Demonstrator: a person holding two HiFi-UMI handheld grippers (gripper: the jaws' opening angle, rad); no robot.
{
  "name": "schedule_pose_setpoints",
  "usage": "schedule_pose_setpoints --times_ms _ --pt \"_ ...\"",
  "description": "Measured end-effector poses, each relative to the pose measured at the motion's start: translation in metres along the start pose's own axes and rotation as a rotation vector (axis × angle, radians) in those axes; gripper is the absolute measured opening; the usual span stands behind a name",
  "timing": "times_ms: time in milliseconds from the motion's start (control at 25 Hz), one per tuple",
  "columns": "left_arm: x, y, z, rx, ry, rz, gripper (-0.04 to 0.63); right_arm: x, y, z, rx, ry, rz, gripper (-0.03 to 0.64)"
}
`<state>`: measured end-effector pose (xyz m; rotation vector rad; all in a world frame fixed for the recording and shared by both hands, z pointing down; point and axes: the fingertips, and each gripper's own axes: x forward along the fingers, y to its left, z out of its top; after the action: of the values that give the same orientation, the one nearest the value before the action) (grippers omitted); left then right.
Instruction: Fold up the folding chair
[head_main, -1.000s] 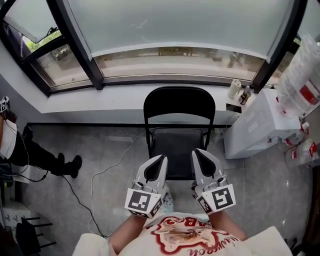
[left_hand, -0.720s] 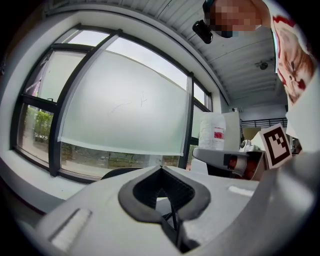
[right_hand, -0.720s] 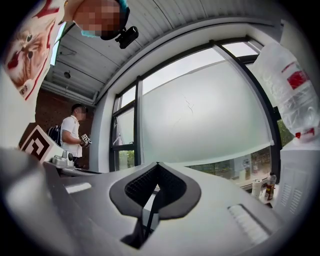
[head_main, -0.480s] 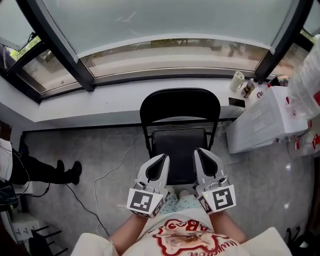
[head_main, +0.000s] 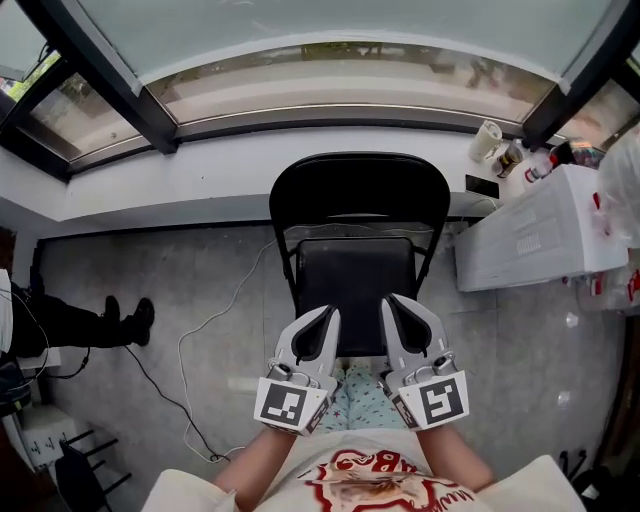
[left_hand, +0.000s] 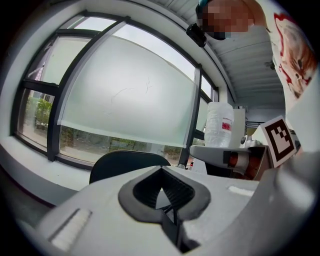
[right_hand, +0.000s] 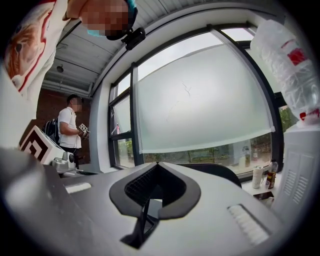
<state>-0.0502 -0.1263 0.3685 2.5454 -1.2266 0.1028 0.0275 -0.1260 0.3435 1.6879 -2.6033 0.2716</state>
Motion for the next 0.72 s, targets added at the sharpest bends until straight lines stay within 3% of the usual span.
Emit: schedule_pose_setpoints --times_ms 160,400,720 --pt "0.014 0.0 -0.034 0.007 0.008 -0.003 0.001 0.002 -0.003 -0.04 0.005 0.033 0.015 0.021" --pt "0.021 0.013 -0.099 -0.028 0.084 0.015 0.001 0.006 -0.002 -0.113 0.011 0.126 0.037 0.021" --pt "0.027 0.032 -0.166 -0.072 0.127 0.047 0.001 0.012 -0.023 -0.178 0.054 0.158 -0.025 0.021"
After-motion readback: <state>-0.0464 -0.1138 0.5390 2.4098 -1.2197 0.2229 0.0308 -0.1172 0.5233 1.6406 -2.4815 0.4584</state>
